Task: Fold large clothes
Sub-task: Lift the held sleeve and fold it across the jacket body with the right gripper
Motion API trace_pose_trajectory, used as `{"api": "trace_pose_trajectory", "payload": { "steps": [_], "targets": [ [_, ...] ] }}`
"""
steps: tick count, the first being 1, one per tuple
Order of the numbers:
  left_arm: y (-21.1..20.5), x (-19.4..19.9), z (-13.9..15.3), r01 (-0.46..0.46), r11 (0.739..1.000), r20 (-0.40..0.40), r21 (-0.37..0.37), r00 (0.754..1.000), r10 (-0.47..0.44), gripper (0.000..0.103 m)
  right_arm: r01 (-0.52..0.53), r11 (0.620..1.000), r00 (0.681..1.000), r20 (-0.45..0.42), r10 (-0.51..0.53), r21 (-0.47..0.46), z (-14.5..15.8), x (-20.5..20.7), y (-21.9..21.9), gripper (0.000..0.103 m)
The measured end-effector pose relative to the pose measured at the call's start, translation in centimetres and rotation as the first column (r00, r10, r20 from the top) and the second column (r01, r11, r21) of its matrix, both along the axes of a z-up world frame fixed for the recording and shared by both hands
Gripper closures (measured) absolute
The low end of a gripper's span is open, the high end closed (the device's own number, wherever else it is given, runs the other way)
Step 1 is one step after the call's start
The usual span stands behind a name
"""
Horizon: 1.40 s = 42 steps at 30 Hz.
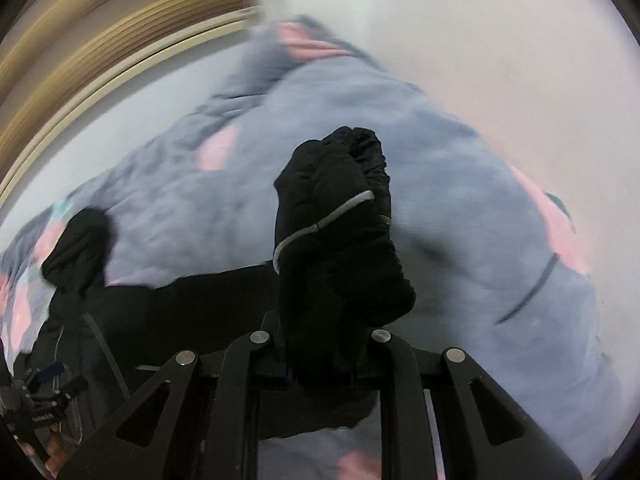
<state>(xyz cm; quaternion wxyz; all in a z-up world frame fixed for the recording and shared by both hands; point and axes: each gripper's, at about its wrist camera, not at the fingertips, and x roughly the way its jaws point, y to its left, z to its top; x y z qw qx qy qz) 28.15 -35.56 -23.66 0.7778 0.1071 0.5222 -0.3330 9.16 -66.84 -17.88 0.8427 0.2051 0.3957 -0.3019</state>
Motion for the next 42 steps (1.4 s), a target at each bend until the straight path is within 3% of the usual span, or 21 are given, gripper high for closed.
{"api": "trace_pose_trajectory", "payload": {
  "steps": [6, 11, 17, 22, 26, 34, 39, 42],
  "targets": [
    [10.5, 1.2, 1.6, -0.142, 0.990, 0.016, 0.008, 0.990, 0.141, 0.000, -0.195, 0.980, 0.981, -0.024, 0.194, -0.031, 0.9, 5.4, 9.7, 0.085],
    [18.3, 1.4, 1.4, -0.267, 0.963, 0.024, 0.024, 0.964, 0.266, 0.000, -0.346, 0.938, 0.937, -0.049, 0.345, -0.017, 0.0, 10.7, 17.9, 0.085],
    [23.9, 1.4, 1.6, -0.367, 0.930, 0.042, 0.033, 0.930, 0.366, 0.000, -0.480, 0.877, 0.877, -0.034, 0.480, 0.006, -0.2, 14.9, 26.1, 0.085],
    [26.5, 1.5, 2.2, -0.401, 0.915, 0.074, 0.043, 0.915, 0.397, 0.000, -0.576, 0.817, 0.817, -0.027, 0.577, 0.026, -0.9, 17.8, 32.2, 0.085],
    [28.3, 2.0, 2.2, -0.426, 0.903, 0.083, 0.051, 0.903, 0.421, 0.000, -0.629, 0.773, 0.771, -0.061, 0.634, 0.082, -3.8, 20.5, 36.9, 0.085],
    [31.1, 3.0, 2.9, -0.473, 0.880, 0.089, 0.033, 0.879, 0.469, 0.000, -0.683, 0.699, 0.679, -0.167, 0.715, 0.212, -12.7, 24.0, 43.9, 0.085],
    [32.7, 3.8, 3.4, -0.497, 0.867, 0.100, 0.025, 0.865, 0.493, 0.000, -0.703, 0.676, 0.635, -0.231, 0.737, 0.222, -16.2, 25.1, 47.1, 0.080],
    [33.3, 4.0, 3.6, -0.505, 0.863, 0.109, 0.025, 0.859, 0.500, 0.000, -0.701, 0.678, 0.631, -0.250, 0.734, 0.222, -17.2, 25.0, 47.3, 0.079]
  ]
}}
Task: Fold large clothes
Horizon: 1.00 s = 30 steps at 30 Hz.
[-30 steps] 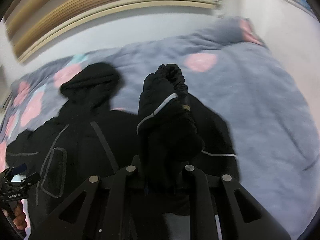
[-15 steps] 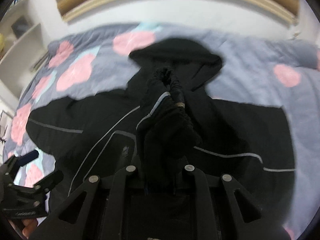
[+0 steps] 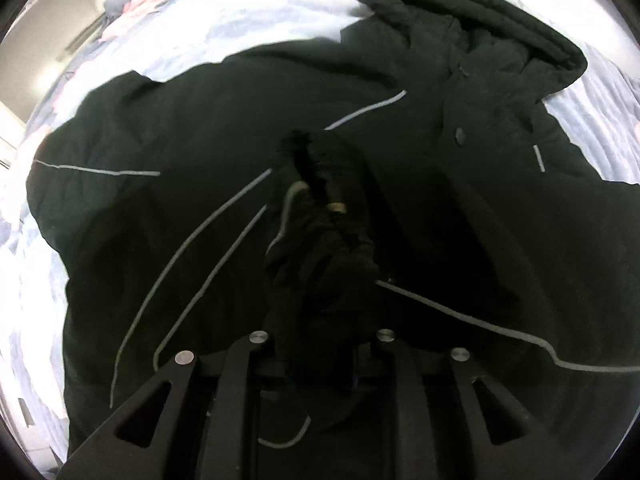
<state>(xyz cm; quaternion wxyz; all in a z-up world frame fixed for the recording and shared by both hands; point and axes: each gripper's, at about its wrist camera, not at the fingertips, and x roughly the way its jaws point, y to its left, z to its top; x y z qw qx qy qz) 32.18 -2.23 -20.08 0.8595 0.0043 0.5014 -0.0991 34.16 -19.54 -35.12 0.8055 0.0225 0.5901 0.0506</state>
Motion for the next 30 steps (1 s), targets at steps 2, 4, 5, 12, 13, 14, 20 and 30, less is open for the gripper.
{"api": "trace_pose_trajectory", "payload": {
  "steps": [2, 4, 5, 12, 13, 14, 20, 30],
  "targets": [
    [0.3, 0.1, 0.0, -0.003, 1.000, 0.001, -0.002, 1.000, 0.003, 0.000, -0.001, 1.000, 1.000, -0.003, 0.001, 0.002, -0.1, -0.1, 0.0, 0.078],
    [0.5, 0.2, -0.1, -0.004, 1.000, -0.003, -0.006, 1.000, 0.004, 0.000, -0.008, 1.000, 1.000, -0.013, 0.008, 0.020, 0.0, -0.4, -0.1, 0.070],
    [0.6, 0.3, -0.2, -0.005, 1.000, -0.005, -0.008, 1.000, 0.004, 0.000, -0.008, 0.999, 1.000, -0.024, 0.009, 0.035, 0.4, -0.6, -0.2, 0.066],
    [1.4, 0.4, -0.9, 0.003, 1.000, -0.023, -0.030, 1.000, -0.004, 0.000, -0.024, 0.988, 0.999, 0.043, 0.017, 0.150, 6.2, -5.0, -3.4, 0.048],
    [1.4, 0.5, -1.1, 0.009, 0.999, -0.032, -0.043, 0.999, -0.010, 0.000, -0.014, 0.989, 0.998, 0.064, 0.004, 0.146, 7.2, -5.8, -4.4, 0.045],
    [1.4, 0.7, -1.5, 0.018, 0.998, -0.044, -0.063, 0.999, -0.020, 0.000, 0.003, 0.990, 0.997, 0.082, -0.015, 0.138, 8.1, -6.4, -5.4, 0.042],
    [-1.4, 2.2, -5.1, 0.113, 0.981, -0.128, -0.157, 0.983, -0.133, 0.000, 0.211, 0.977, 0.963, 0.164, -0.213, 0.031, 10.7, -8.1, -14.5, 0.037],
    [-7.1, 5.9, -13.3, 0.174, 0.964, -0.249, -0.202, 0.943, -0.222, 0.008, 0.381, 0.925, 0.923, 0.056, -0.381, 0.010, 4.3, -7.5, -21.0, 0.037]
  ]
}}
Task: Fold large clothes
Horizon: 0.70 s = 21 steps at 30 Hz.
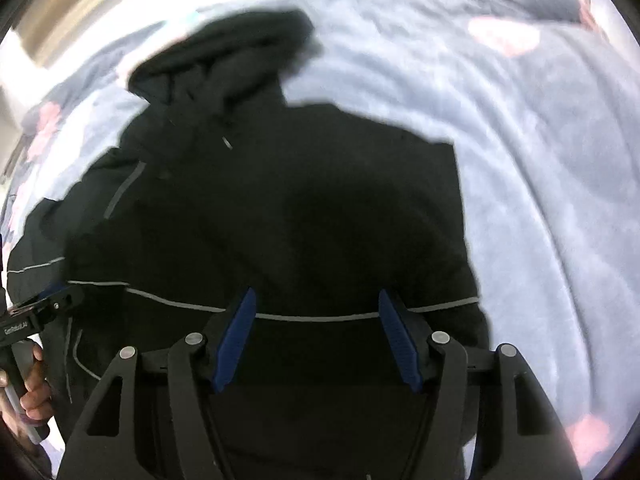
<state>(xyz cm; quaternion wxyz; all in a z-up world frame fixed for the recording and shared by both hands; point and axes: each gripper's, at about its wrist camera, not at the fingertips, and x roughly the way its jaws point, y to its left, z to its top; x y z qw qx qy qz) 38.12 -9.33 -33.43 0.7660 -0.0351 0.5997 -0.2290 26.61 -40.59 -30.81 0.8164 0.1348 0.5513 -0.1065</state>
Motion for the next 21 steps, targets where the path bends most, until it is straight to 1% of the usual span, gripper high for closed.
{"api": "trace_pose_trajectory", "payload": {
  "steps": [1, 3, 4, 5, 6, 7, 8, 9, 10, 12, 14, 16, 19, 21],
  "targets": [
    [-0.2, 0.3, -0.7, -0.005, 1.000, -0.022, 0.004, 1.000, 0.005, 0.008, -0.006, 1.000, 1.000, -0.017, 0.006, -0.008, -0.6, 0.2, 0.1, 0.037],
    [-0.7, 0.5, -1.4, -0.008, 1.000, -0.002, 0.019, 1.000, 0.008, 0.010, -0.020, 1.000, 1.000, -0.024, 0.019, -0.020, -1.2, 0.6, 0.5, 0.037],
    [-0.9, 0.6, -1.4, -0.006, 1.000, 0.010, 0.030, 1.000, 0.006, 0.022, -0.026, 0.999, 0.999, -0.026, 0.026, -0.022, -1.4, 0.7, 0.5, 0.037],
    [-1.1, 0.6, -1.3, -0.008, 0.998, 0.031, 0.058, 1.000, 0.006, 0.026, -0.031, 0.999, 0.999, -0.027, 0.031, -0.020, -1.7, 0.6, 0.7, 0.037],
    [-1.2, 0.6, -1.2, 0.000, 0.997, 0.042, 0.072, 0.999, -0.003, 0.034, -0.034, 0.999, 0.999, -0.029, 0.033, -0.018, -1.8, 0.7, 0.7, 0.037],
    [-1.2, 0.7, -1.0, 0.005, 0.997, 0.052, 0.075, 0.999, -0.008, 0.048, -0.034, 0.999, 0.999, -0.028, 0.034, -0.017, -1.9, 0.5, 0.7, 0.037],
    [-1.3, 0.9, -0.7, 0.019, 0.999, 0.051, 0.046, 0.998, -0.021, 0.067, -0.034, 0.999, 0.999, -0.028, 0.033, -0.014, -1.9, 0.5, 0.8, 0.037],
    [-1.3, 1.0, -0.5, 0.029, 0.999, 0.028, 0.015, 0.999, -0.029, 0.080, -0.030, 0.999, 0.999, -0.028, 0.030, -0.010, -1.8, 0.4, 0.7, 0.037],
    [-1.2, 1.1, -0.2, 0.017, 1.000, 0.032, 0.012, 0.999, -0.018, 0.080, -0.028, 1.000, 0.999, -0.026, 0.028, 0.000, -1.7, 0.4, 0.7, 0.037],
    [-1.2, 0.7, 0.5, 0.013, 1.000, 0.057, 0.007, 0.998, -0.014, 0.084, -0.026, 1.000, 0.999, -0.023, 0.026, 0.010, -1.6, 0.3, 1.1, 0.037],
    [-1.0, 0.5, 1.7, 0.005, 1.000, 0.083, -0.001, 0.997, -0.004, 0.085, -0.027, 0.999, 0.999, -0.023, 0.028, 0.034, -1.0, 0.1, 1.4, 0.037],
    [0.1, 0.2, 3.9, -0.024, 0.999, 0.124, -0.034, 0.992, 0.028, 0.087, -0.031, 0.998, 0.999, -0.014, 0.031, 0.055, -0.1, -0.2, 1.6, 0.037],
    [2.6, -0.1, 7.2, -0.067, 0.996, 0.187, -0.054, 0.979, 0.076, 0.087, -0.064, 0.995, 0.998, 0.034, 0.062, 0.074, 1.9, -0.6, 2.7, 0.037],
    [5.0, -0.1, 8.9, -0.101, 0.993, 0.215, -0.065, 0.970, 0.113, 0.087, -0.086, 0.994, 0.995, 0.056, 0.082, 0.067, 2.8, -0.7, 3.4, 0.037]
  ]
}}
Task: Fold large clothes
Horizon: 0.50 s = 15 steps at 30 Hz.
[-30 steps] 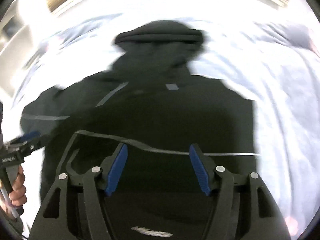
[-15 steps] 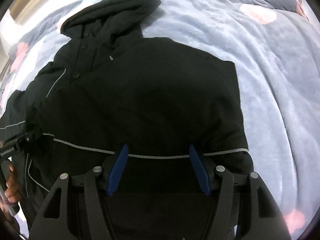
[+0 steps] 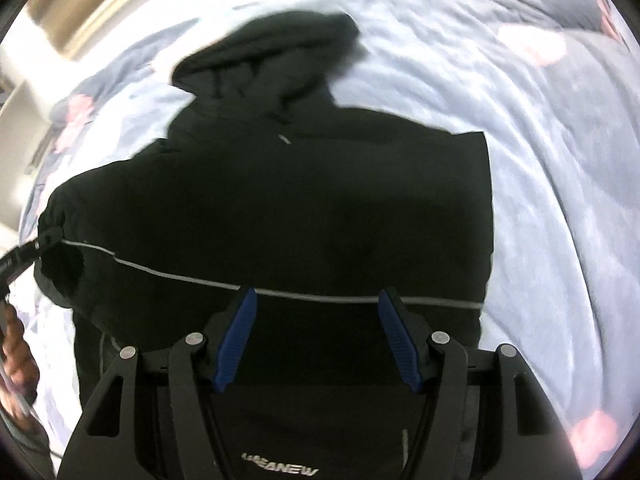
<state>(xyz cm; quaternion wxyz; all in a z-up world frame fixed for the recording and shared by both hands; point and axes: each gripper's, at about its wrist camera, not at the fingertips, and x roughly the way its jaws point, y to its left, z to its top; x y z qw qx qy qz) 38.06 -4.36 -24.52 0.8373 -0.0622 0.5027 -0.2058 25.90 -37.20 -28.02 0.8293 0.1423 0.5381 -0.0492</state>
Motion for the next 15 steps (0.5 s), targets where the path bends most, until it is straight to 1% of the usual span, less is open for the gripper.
{"api": "trace_pose_trajectory", "payload": {
  "steps": [1, 3, 4, 5, 7, 8, 9, 10, 13, 15],
  "targets": [
    [1.0, 0.0, 0.2, -0.009, 1.000, -0.001, -0.002, 1.000, 0.009, 0.087, -0.013, 1.000, 1.000, 0.007, 0.013, -0.009, 0.2, 0.2, 0.5, 0.037],
    [2.5, 0.4, -0.3, -0.031, 0.999, -0.021, 0.033, 0.999, 0.031, 0.086, -0.037, 0.998, 0.999, -0.005, 0.037, -0.045, -0.5, 1.0, 1.5, 0.035],
    [3.0, 0.5, -1.1, -0.045, 0.996, -0.034, 0.071, 0.998, 0.048, 0.086, -0.041, 0.997, 0.999, -0.024, 0.040, -0.063, -1.3, 1.3, 1.8, 0.035],
    [3.2, 0.6, -2.3, -0.061, 0.990, -0.051, 0.128, 0.996, 0.068, 0.086, -0.043, 0.996, 0.998, -0.038, 0.040, -0.072, -1.9, 1.7, 2.0, 0.035],
    [3.4, 0.5, -5.2, -0.063, 0.966, -0.095, 0.249, 0.991, 0.089, 0.085, -0.050, 0.993, 0.996, -0.081, 0.042, -0.103, -4.1, 2.2, 2.4, 0.035],
    [2.9, 0.6, -7.0, -0.050, 0.953, -0.124, 0.299, 0.988, 0.090, 0.084, -0.051, 0.991, 0.993, -0.109, 0.038, -0.122, -5.3, 2.3, 2.3, 0.035],
    [2.6, 0.4, -8.5, -0.042, 0.943, -0.131, 0.331, 0.987, 0.090, 0.083, -0.056, 0.990, 0.989, -0.144, 0.037, -0.130, -6.9, 2.5, 2.4, 0.035],
    [2.1, 0.2, -9.6, -0.032, 0.930, -0.115, 0.367, 0.990, 0.080, 0.080, -0.056, 0.990, 0.988, -0.153, 0.036, -0.128, -7.6, 2.7, 2.4, 0.035],
    [0.6, -0.1, -10.1, -0.025, 0.894, -0.064, 0.448, 0.996, 0.060, 0.077, -0.036, 0.994, 0.990, -0.143, 0.020, -0.108, -8.7, 2.9, 2.2, 0.030],
    [0.1, 0.0, -9.8, -0.029, 0.886, -0.059, 0.463, 0.996, 0.063, 0.076, -0.034, 0.994, 0.987, -0.157, 0.017, -0.104, -8.6, 3.2, 2.2, 0.029]
  ]
}}
